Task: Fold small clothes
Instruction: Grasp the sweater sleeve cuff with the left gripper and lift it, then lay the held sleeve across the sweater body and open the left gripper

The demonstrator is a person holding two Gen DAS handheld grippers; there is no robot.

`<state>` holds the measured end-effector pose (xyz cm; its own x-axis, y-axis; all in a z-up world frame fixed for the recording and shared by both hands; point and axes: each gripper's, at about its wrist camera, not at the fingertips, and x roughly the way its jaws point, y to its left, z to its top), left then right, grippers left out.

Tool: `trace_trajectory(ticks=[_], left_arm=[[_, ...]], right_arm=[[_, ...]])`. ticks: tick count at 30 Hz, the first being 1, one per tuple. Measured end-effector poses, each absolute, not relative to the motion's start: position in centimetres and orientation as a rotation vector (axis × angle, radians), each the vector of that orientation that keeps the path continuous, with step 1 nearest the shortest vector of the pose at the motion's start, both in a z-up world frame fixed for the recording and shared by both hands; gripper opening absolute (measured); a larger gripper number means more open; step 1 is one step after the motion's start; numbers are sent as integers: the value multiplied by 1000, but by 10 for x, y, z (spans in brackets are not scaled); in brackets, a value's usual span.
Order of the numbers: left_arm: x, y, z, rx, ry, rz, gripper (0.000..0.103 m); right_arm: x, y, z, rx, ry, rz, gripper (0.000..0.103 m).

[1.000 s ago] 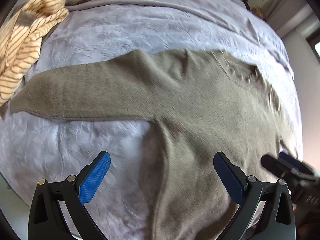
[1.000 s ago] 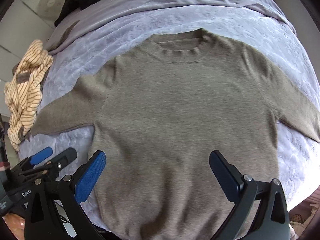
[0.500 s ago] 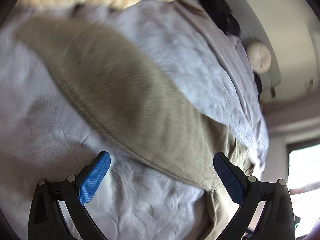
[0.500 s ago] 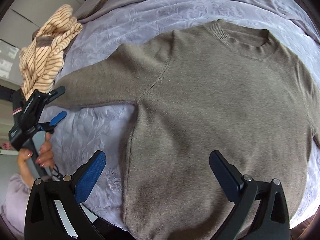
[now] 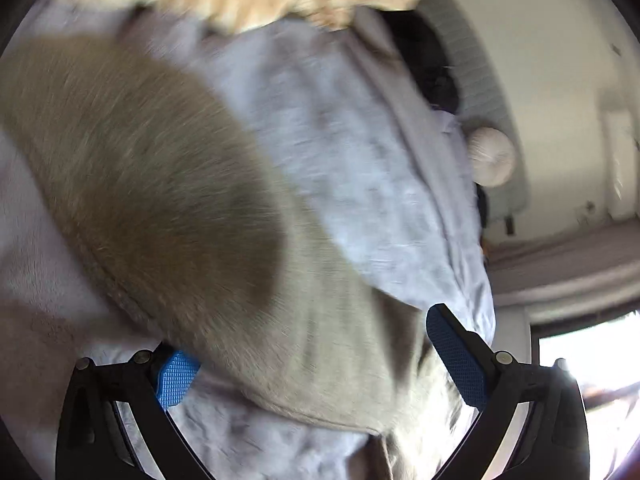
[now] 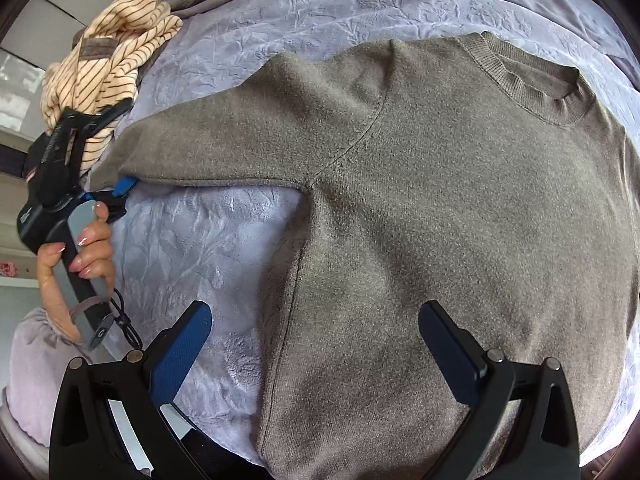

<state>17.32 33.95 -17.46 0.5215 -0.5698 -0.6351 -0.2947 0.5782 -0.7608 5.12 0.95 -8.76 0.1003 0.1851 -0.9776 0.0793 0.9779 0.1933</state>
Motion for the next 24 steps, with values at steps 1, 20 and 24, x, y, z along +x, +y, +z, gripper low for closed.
trace_trajectory(ticks=[1,20,24], left_arm=[[175,341,-178,-997,1053,-172,91],[179,205,-34,-522,827,-417,9],[165,112,-13,-416,827,-599,9]], right_arm=[[51,10,-88,216,1474,76,103],[20,-62,-72,354,1404,55,97],[13,-110,-61,401,1364,8,97]])
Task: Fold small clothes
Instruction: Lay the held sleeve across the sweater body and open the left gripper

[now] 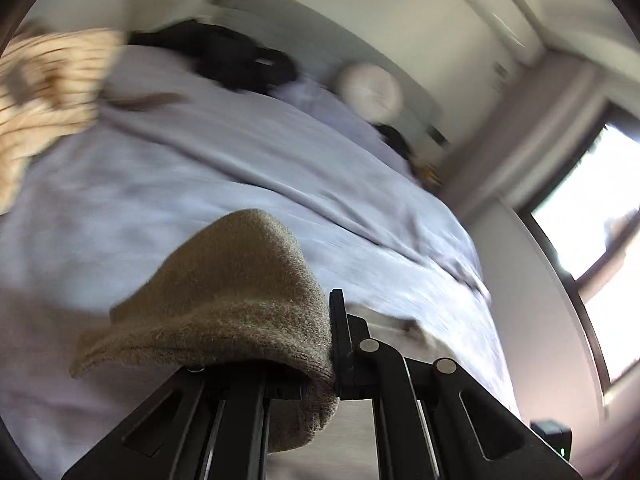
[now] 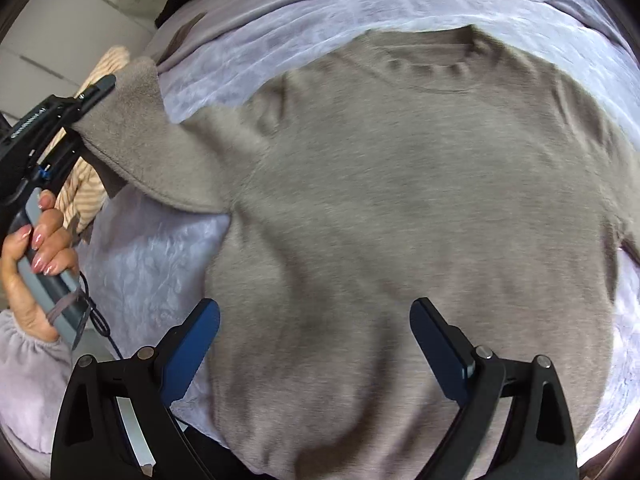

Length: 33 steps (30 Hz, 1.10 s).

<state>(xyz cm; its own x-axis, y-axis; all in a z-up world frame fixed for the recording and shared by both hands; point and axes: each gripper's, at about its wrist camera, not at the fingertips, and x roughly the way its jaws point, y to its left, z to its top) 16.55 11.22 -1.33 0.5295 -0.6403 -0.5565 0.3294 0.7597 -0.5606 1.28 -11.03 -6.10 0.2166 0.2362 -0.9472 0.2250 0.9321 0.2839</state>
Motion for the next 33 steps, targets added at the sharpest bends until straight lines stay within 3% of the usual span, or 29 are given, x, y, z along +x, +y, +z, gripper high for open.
trace_trajectory(ticks=[8,9,10,12,20,22,27,33], left_arm=[[121,-48,-76,-128,1024,-706,9],[114,-60,-90,-74,1066,-681,17],[108,-70,-104,-13,1108,-648,38],[88,-74,-116,50,1125,-603,63],[53,-9,-66,58,1096,-603,64],[59,22,-54,46,1063,-511,88],[115,91,-76,27,1101,-265,89],[148,122,-118,-21,1189,-142,89]], right_arm=[[-25,-220,-60,524,1311,-164,97],[-31,-233,-63,541,1312,-188,97],[-36,-241,-66,551,1316,-207,97],[-46,-259,-74,572,1330,-242,97],[-36,-265,-70,468,1323,-254,97],[-17,-249,-59,369,1294,-217,97],[50,-165,-46,-8,1215,-29,97],[95,-46,-94,-615,1149,92,92]])
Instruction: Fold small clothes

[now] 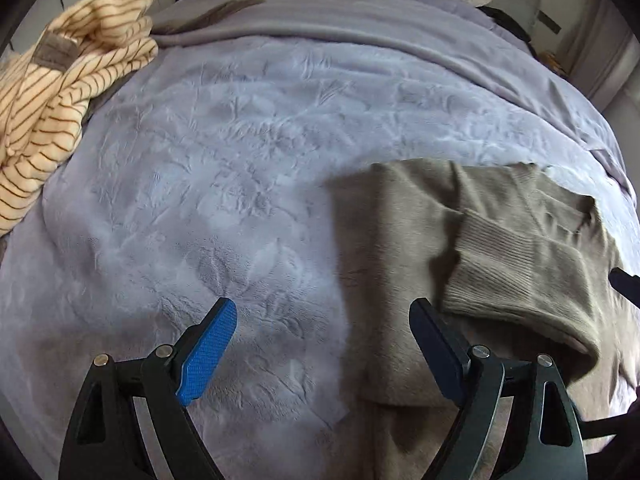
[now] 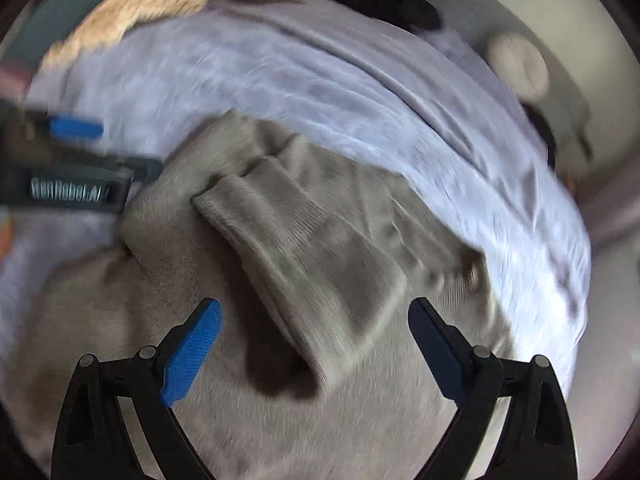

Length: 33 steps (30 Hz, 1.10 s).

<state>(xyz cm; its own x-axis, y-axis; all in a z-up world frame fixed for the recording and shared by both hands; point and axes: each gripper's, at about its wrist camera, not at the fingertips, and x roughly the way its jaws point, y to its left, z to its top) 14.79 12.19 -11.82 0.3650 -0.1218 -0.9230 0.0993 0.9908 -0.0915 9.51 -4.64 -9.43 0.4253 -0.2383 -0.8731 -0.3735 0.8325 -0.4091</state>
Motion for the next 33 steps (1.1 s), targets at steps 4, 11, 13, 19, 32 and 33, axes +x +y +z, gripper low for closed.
trace_trajectory(ticks=[4,11,13,19,32,33], left_arm=[[153,115,-132,-15,1218,-153,89],[153,106,-137,-13,1224,-163,89],[154,105,-136,-20,1225,-164,89],[174,101,-134,-60,1236,-191,89],[203,72,-140,24,1203,-112,66],[203,74,-142,21,1204,-106,66]], right_arm=[[110,-31,-141,-892,1170,33,23],[113,-163,-69,-96,1108,-18,10],[98,-215,-65,156,1066,-70,11],[32,-332,-118,858,1048,-176,73],[57,-350,-80,904,914,-37,7],[60,-350,-72,859,904,-23,7]])
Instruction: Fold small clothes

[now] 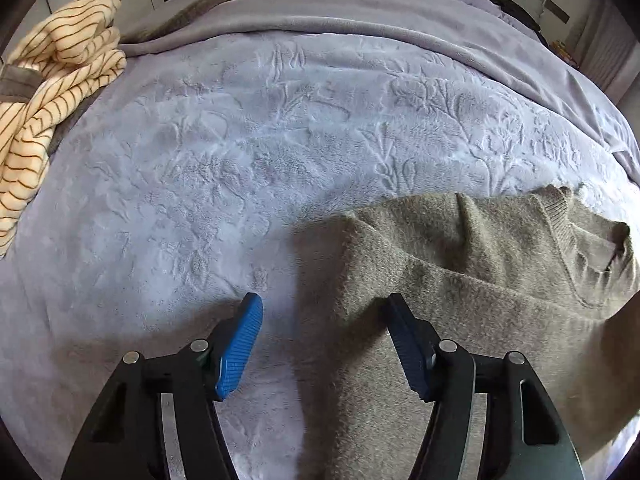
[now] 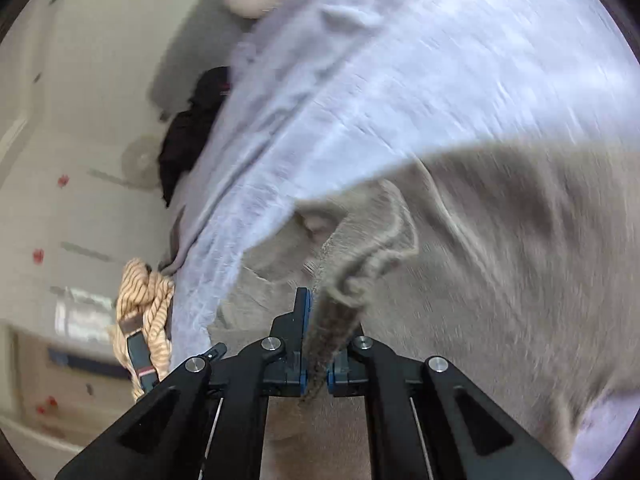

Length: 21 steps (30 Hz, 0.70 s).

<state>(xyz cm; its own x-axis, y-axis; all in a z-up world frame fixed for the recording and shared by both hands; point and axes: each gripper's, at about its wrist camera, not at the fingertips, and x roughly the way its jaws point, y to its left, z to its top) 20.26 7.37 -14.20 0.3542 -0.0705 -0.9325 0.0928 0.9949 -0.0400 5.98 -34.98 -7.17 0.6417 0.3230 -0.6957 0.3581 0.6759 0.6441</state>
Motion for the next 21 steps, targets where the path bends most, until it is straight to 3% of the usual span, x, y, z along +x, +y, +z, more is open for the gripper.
trace_trajectory(ticks=[8,10,12,15,21], left_arm=[[195,83,-131,36,1209,-107,67],[190,83,-122,53,1201,-121,68],[182,82,-111,64,1197,-146,77],[161,77,-97,84,1195,-208,77],[128,60,-121,209,1268,-222,77]], right_arm=[[38,-385,-129,785,1120,-203,14],[23,-391,-121,807,1102,-229,19],[10,-394,-114,821,1105,-252,27],[-7,-388,-105,834,1124,-277,41],[-17,-352,-89,797,1121,-220,41]])
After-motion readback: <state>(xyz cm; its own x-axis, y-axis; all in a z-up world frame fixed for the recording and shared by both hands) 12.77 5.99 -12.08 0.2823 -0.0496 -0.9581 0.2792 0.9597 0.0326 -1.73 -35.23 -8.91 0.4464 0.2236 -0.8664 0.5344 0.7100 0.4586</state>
